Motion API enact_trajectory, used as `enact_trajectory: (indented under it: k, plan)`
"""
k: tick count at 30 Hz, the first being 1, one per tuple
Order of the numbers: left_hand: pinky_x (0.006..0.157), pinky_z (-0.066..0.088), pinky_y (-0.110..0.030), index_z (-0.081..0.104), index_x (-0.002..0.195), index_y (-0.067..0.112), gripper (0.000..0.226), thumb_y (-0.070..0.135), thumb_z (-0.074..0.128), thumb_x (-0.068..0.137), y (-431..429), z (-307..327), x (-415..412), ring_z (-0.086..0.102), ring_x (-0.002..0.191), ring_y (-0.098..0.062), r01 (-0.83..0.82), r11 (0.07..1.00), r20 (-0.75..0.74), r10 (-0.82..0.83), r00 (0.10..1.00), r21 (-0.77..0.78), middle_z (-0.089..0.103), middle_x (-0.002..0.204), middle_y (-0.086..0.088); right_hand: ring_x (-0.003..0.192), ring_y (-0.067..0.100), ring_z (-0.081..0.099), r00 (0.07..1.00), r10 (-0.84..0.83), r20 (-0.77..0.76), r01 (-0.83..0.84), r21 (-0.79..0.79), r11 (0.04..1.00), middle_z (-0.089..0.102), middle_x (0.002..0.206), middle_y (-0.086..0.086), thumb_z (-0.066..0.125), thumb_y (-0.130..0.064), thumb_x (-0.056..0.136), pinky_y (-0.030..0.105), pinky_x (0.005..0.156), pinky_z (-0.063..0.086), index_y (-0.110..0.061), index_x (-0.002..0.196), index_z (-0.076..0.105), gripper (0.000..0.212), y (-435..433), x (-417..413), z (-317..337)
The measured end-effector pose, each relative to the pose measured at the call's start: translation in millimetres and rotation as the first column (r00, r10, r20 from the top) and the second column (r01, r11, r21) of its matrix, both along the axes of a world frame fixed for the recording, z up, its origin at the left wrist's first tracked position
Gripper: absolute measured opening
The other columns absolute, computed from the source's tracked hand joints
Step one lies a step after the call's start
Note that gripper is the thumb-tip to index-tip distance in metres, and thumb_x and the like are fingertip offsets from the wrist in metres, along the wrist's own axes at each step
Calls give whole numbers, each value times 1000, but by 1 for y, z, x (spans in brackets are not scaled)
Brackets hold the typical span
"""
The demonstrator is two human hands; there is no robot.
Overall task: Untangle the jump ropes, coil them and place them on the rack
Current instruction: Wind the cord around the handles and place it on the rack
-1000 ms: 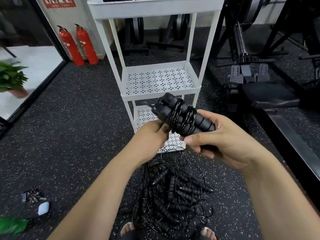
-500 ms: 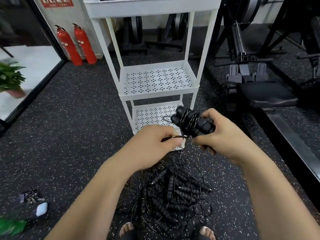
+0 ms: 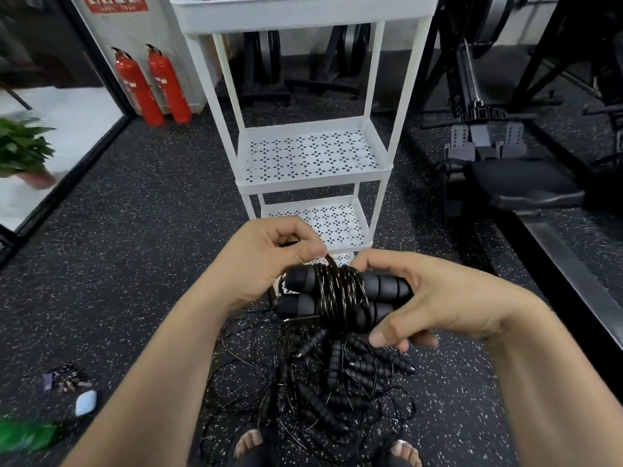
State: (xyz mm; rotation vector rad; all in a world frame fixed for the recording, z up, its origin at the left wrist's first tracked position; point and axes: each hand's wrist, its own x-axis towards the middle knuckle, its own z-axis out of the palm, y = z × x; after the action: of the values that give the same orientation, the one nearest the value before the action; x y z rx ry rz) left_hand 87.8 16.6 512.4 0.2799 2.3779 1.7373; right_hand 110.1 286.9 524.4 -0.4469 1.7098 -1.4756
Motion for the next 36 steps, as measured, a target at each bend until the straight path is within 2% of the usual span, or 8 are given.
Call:
enact_trajectory:
  k: [3, 6, 10, 15, 19, 22, 29, 36]
  plan:
    - [66, 57, -23, 75, 84, 15, 15, 16, 69, 97, 8, -3, 1, 71, 73, -14, -15, 995, 101, 6, 995, 94, 77, 82, -1, 61, 21, 60, 999, -33, 1, 32, -157, 987, 67, 98, 23, 80, 13, 86, 21, 39, 38, -11, 120, 58, 47, 1, 0, 2]
    - [67, 52, -21, 73, 79, 32, 48, -4, 55, 105, 17, -14, 2, 66, 71, -11, -18, 997, 49, 21, 999, -73, 73, 72, 10, 58, 19, 60, 988, -154, -10, 144, -287, 947, 67, 97, 27, 79, 15, 83, 20, 37, 39, -9, 116, 57, 46, -3, -1, 3]
    - [52, 25, -30, 70, 72, 56, 50, 32, 53, 112, 38, -21, 4, 33, 54, -17, -30, 981, 70, 44, 997, -191, 43, 51, 12, 59, 19, 55, 932, -363, 18, 334, -438, 835, 67, 99, 20, 77, 7, 81, 21, 38, 37, -12, 114, 55, 44, -8, -5, 2]
    - [52, 35, -27, 72, 98, 43, 30, 54, 47, 109, 51, -25, 9, 43, 51, -6, 80, 931, 0, -86, 996, -355, 49, 55, 16, 64, 22, 58, 781, -624, -5, 580, -362, 729, 71, 100, 15, 84, 0, 80, 26, 41, 34, -9, 116, 55, 48, -11, -10, -2]
    - [78, 52, -28, 74, 99, 43, 31, 57, 48, 108, 52, -25, 15, 60, 71, -12, 142, 889, 10, -153, 988, -436, 59, 66, 13, 65, 23, 65, 686, -717, -126, 693, -190, 696, 77, 99, 14, 88, -4, 82, 25, 39, 31, -7, 126, 53, 57, -5, -17, -9]
    - [59, 40, -31, 71, 91, 46, 28, 56, 51, 108, 49, -19, 16, 44, 54, -4, 183, 850, -2, -212, 977, -495, 51, 56, 18, 64, 23, 68, 668, -707, -232, 720, -37, 693, 78, 95, 17, 92, -8, 81, 27, 40, 31, -14, 122, 49, 60, -2, -18, -17]
    - [53, 32, -26, 68, 87, 38, 21, 48, 63, 105, 31, 2, 17, 43, 50, -2, 168, 864, -59, -221, 973, -475, 53, 55, 17, 49, 12, 62, 749, -521, -410, 636, 225, 738, 76, 86, 15, 93, -8, 81, 22, 39, 39, -22, 112, 47, 57, -1, -17, -20]
    - [57, 41, -22, 75, 80, 28, 17, 40, 84, 89, 17, 8, 14, 52, 56, -3, 94, 955, -80, -121, 989, -282, 65, 62, 11, 59, 18, 68, 969, -129, -209, 204, 388, 899, 80, 80, 7, 90, -7, 83, 25, 41, 36, -19, 116, 45, 57, -20, -6, -16]
